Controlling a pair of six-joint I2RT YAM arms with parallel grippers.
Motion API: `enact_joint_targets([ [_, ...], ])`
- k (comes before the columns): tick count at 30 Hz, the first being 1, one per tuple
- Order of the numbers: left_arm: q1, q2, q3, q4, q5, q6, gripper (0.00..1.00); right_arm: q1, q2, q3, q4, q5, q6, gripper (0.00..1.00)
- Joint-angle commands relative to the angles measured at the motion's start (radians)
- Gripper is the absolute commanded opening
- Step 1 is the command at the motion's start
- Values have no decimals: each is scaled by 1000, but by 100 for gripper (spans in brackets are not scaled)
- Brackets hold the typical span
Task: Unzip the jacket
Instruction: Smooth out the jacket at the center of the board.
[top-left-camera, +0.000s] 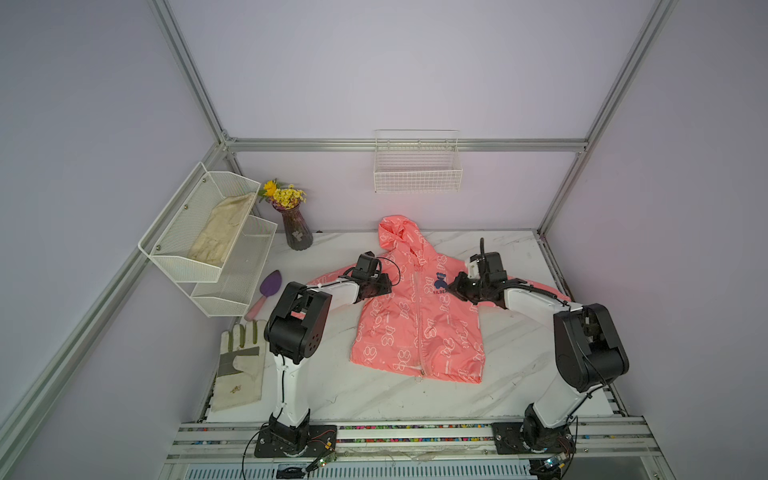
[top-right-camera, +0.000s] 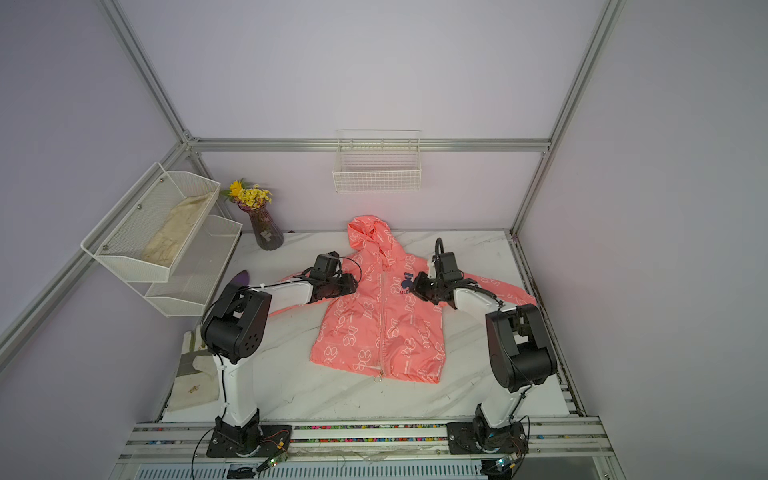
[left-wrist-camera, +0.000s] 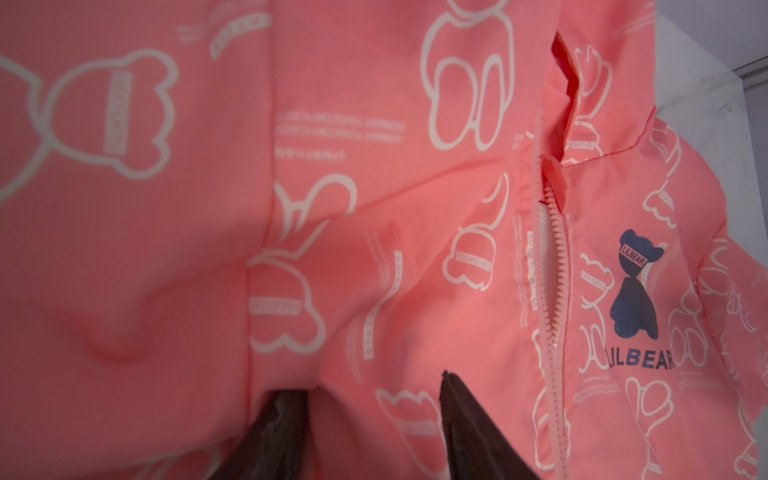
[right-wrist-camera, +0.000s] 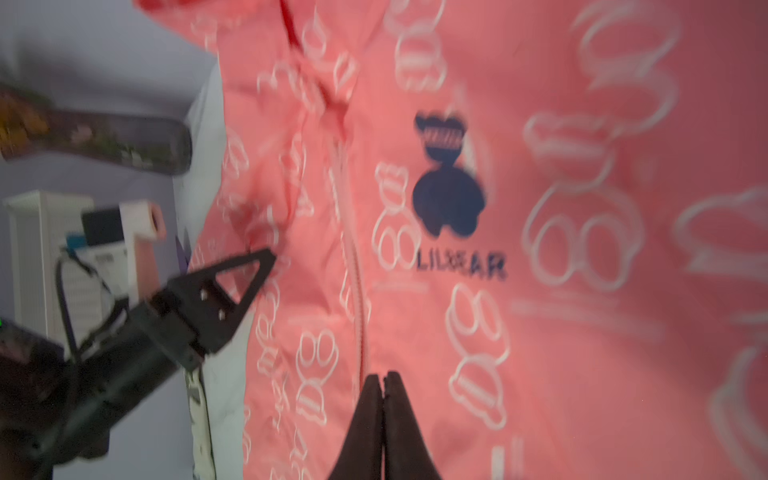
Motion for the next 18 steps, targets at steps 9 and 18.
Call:
enact_joint_targets([
  [9,-78,-237,-383,145,-105,-163,51,-131,225,-4,55,-69,-21,10],
  [18,-127,-441,-378,82,-227,-7,86,-132,-9,-22,13,83,-176,18],
])
